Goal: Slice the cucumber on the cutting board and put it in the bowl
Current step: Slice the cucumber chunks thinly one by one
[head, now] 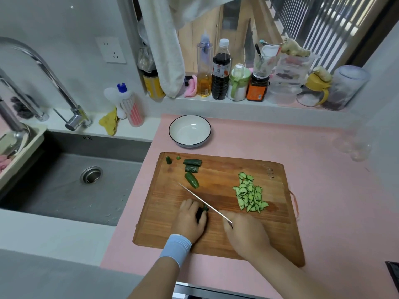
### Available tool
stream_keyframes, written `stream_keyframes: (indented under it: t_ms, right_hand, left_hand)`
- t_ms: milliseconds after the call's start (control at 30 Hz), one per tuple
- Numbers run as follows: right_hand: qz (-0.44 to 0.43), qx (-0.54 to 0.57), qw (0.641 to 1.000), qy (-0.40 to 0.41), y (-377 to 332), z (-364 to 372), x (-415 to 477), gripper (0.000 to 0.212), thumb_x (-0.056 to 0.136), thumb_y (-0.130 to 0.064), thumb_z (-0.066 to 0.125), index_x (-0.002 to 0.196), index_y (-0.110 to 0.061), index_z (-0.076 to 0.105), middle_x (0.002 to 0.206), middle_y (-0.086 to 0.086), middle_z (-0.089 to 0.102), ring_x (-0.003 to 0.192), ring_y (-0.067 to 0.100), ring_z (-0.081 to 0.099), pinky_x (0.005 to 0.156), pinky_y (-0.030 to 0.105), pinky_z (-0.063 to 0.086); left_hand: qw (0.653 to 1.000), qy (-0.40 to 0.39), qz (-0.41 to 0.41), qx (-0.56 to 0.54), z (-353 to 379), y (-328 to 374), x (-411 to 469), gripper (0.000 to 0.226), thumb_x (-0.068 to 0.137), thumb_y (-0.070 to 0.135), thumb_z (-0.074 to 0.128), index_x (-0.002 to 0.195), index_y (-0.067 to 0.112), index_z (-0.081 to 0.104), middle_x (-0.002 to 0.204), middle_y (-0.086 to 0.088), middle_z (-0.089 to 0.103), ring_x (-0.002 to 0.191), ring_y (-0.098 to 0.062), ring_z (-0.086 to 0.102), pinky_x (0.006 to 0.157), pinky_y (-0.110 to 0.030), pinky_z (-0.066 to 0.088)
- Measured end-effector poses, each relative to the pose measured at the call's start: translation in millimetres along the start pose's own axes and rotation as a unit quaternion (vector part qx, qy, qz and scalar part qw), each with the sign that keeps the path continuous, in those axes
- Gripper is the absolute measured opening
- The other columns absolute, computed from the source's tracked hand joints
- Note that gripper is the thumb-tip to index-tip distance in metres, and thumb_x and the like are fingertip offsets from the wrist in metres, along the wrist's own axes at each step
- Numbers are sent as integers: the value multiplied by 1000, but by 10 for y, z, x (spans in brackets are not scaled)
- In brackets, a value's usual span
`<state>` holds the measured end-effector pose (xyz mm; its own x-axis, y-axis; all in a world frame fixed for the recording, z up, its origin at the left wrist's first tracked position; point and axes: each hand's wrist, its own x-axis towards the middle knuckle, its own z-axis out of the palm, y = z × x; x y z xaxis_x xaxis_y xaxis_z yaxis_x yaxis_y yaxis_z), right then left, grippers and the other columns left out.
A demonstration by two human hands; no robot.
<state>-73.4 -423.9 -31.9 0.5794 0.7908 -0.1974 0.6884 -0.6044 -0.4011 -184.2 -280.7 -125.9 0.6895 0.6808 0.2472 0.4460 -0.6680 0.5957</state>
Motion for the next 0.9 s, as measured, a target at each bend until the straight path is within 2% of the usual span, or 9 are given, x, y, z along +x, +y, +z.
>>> stream_keyframes:
  t_ms: [133,300,400,500,600,667,767,833,900]
  right_hand:
    - [29,41,999,-8,0,-60,132,29,101,-36,42,117,-44,64,74,-8,66,70,14,61,64,32,52]
    - [29,32,999,1,92,-136,244,28,101,-34,42,114,-45,64,62,-7,55,59,11,52,51,29,41]
    - [18,9,1000,13,116,-127,247,31,102,-34,42,121,-45,64,60,-10,46,56,9,45,48,26,34]
    - [-16,-8,999,42,109,-67,177,36,102,-37,44,133,-47,59,73,-12,57,67,11,55,57,27,42]
    - [-60,-18,996,56,109,38,71,38,101,-41,46,138,-47,56,93,-9,70,84,14,66,69,32,52]
    - [-82,-59,993,65,93,95,-7,36,95,-39,59,130,-46,63,82,-8,69,72,14,67,58,32,50]
    - [-75,-115,988,73,75,124,-77,37,72,-34,83,109,-41,76,59,-9,61,44,11,57,37,27,41]
    - [-78,-111,988,75,79,137,-131,36,76,-34,81,110,-38,75,61,-9,64,45,11,58,38,26,41]
    - [-73,-82,991,78,70,111,-170,33,89,-34,67,122,-37,70,74,-7,70,58,16,65,47,30,47]
  left_hand:
    - [1000,-25,9,4,-18,-52,46,18,81,29,57,85,12,59,89,0,54,87,-18,49,80,-28,44]
    - [1000,-5,16,-9,4,-45,37,14,76,11,71,86,13,62,88,1,54,85,-17,48,76,-26,43]
    - [999,22,22,-18,57,-29,-14,4,82,14,66,86,12,65,86,1,56,82,-18,50,76,-26,45]
    - [999,43,15,-21,82,4,-33,8,87,18,63,85,11,68,83,0,57,80,-19,51,75,-25,46]
    - [998,52,16,-26,85,21,-29,13,79,5,75,90,11,70,86,-2,62,83,-19,52,80,-22,45]
    - [998,49,23,-39,86,7,-30,26,76,1,75,100,10,71,98,-4,67,94,-20,55,91,-19,42]
    - [998,47,26,-42,89,-19,-34,29,76,1,73,104,9,71,107,-5,68,105,-23,58,99,-19,40]
    - [998,44,22,-42,88,-25,-33,28,76,1,73,103,9,71,107,-5,68,106,-23,58,99,-17,39]
    - [998,45,20,-40,85,-19,-35,27,76,1,73,102,9,71,105,-5,68,104,-22,58,97,-16,39]
